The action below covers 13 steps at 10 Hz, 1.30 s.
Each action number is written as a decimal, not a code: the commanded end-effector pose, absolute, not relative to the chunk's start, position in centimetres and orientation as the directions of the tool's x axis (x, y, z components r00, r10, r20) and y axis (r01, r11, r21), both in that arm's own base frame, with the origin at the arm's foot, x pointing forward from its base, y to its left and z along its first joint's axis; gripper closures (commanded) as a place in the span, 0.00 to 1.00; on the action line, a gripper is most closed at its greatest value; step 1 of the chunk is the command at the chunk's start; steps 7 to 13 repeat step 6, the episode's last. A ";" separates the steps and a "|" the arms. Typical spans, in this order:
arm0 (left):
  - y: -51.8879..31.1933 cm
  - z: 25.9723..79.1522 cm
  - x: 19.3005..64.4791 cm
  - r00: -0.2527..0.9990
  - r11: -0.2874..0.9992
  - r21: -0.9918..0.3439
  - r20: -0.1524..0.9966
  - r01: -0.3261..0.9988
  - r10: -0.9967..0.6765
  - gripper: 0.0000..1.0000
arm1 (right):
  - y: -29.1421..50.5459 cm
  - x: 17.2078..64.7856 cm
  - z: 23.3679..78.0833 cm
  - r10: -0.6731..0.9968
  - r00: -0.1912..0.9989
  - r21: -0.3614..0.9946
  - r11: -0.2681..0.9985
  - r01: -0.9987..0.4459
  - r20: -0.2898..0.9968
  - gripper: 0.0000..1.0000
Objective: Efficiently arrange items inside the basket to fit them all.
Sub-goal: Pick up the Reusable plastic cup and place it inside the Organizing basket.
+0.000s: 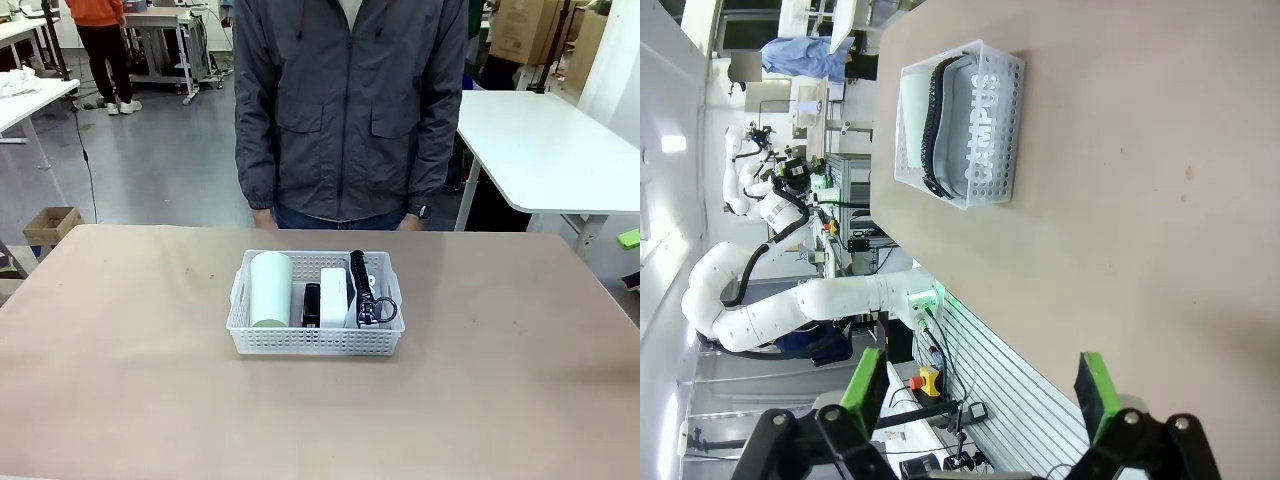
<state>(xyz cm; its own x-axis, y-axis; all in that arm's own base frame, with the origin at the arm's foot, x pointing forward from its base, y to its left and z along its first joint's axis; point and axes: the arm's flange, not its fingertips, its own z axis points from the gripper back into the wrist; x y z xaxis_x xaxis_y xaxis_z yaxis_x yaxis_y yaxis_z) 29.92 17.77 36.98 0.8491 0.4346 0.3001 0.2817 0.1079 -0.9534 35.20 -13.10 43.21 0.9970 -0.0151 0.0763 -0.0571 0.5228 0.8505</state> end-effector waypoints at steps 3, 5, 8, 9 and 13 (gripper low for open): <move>17.6 37.3 29.8 0.847 0.107 -0.957 0.289 0.270 0.447 0.00 | -13.3 34.9 43.4 -0.002 0.997 0.845 0.531 -0.062 0.074 0.00; 17.6 37.3 29.8 0.847 0.107 -0.957 0.289 0.270 0.447 0.00 | -13.3 34.9 43.4 -0.002 0.997 0.845 0.531 -0.062 0.074 0.00; 17.6 37.3 29.8 0.847 0.107 -0.957 0.289 0.270 0.447 0.00 | -13.3 34.9 43.4 -0.002 0.997 0.845 0.531 -0.062 0.074 0.00; 17.6 37.3 29.8 0.847 0.107 -0.957 0.289 0.270 0.447 0.00 | -13.3 34.9 43.4 -0.002 0.997 0.845 0.531 -0.062 0.074 0.00; 17.6 37.3 29.8 0.847 0.107 -0.957 0.289 0.270 0.447 0.00 | -13.3 34.9 43.4 -0.002 0.997 0.845 0.531 -0.062 0.074 0.00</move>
